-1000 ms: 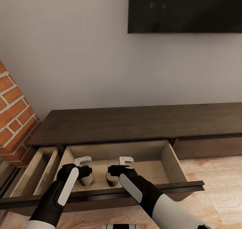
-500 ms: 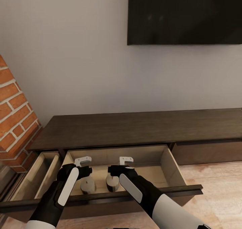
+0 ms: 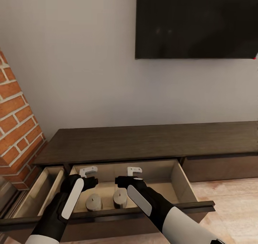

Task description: Place each of the two pumpkins and all three candles from the living room inside a cabinet in the living room (use any cabinet), then make sure every cabinet is closed, and position the cauldron so it is next to a table in the living room.

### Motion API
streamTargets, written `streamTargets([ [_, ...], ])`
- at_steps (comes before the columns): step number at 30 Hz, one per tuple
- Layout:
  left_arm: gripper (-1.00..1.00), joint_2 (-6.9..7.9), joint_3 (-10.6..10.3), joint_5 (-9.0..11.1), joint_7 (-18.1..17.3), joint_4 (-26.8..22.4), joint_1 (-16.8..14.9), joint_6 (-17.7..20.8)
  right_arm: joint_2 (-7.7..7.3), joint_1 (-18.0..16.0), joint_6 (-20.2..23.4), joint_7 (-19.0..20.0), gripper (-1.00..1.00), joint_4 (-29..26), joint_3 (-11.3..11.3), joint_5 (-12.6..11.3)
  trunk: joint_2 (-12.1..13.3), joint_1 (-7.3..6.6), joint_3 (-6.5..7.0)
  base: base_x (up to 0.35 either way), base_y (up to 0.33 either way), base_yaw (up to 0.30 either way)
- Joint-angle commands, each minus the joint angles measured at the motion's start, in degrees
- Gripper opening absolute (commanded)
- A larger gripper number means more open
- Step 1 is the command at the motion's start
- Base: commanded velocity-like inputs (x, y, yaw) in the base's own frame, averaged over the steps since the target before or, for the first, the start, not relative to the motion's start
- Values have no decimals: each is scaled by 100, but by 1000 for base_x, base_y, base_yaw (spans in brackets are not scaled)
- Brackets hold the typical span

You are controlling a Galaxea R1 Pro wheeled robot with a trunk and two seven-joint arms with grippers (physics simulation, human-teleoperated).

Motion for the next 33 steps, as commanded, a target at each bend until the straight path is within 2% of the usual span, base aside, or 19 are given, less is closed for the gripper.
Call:
streamTargets([
  [1,100,1,-4,60,59,-6,-3,12,0,-5,13,-42,100,-6,11,-32,-1,-3,17,0,0,0],
  [17,100,1,22,69,59,-7,-3,21,0,-5,22,-32,100,-71,11,-42,21,-45,372,-51,0,0],
  [33,100,1,22,69,59,-7,-3,21,0,-5,14,-21,100,-105,3,-43,662,-396,659,-66,0,0],
])
